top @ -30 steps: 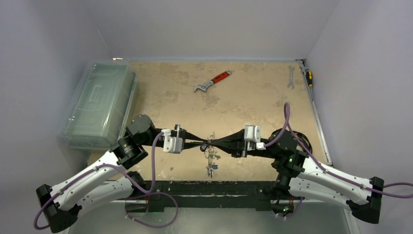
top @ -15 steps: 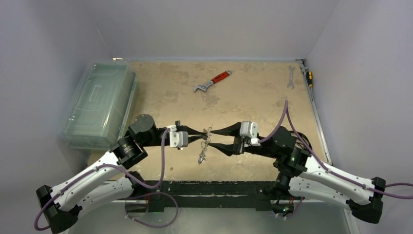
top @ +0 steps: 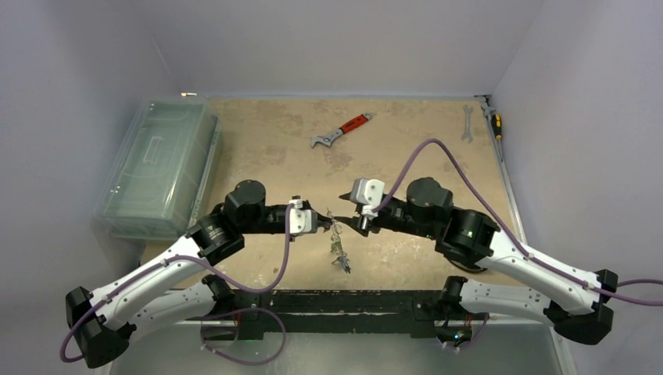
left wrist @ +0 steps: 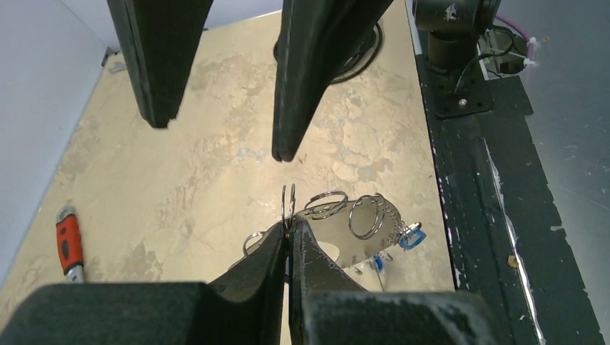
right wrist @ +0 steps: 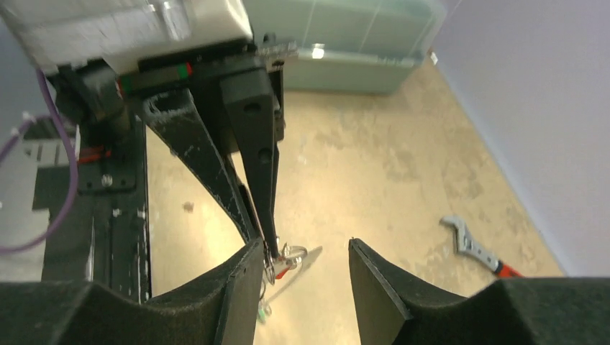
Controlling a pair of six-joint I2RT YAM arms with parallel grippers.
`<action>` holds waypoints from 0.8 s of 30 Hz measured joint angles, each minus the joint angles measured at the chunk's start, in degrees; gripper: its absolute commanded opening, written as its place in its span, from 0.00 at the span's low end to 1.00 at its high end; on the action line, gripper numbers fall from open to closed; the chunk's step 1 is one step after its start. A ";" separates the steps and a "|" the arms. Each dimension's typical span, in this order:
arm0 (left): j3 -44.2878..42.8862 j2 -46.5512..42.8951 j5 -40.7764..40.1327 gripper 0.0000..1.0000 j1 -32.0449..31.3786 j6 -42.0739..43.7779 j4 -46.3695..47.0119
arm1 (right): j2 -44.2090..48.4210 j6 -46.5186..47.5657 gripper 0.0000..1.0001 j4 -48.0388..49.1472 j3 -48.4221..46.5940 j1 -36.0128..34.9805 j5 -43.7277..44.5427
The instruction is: Put the keys on the keyring
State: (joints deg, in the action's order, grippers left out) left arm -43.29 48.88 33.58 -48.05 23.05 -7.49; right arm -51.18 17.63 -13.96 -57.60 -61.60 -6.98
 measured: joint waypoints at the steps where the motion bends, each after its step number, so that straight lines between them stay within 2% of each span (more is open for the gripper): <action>1: 0.00 0.17 -0.04 0.00 0.00 0.13 -0.55 | -1.14 0.63 0.48 -2.25 -1.05 0.00 0.00; 9: -0.31 0.46 0.00 0.00 0.00 0.52 -1.68 | -4.90 3.58 0.41 -11.13 -3.10 0.00 -2.19; 24: -0.33 0.68 0.42 0.00 0.00 0.52 -1.79 | -7.34 4.61 0.29 -11.19 -3.15 0.00 -4.74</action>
State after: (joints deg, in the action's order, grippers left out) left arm -43.62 49.56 34.00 -48.05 23.57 -9.28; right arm -58.52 22.24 -25.15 -60.75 -61.60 -11.73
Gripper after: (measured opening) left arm 0.019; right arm 0.319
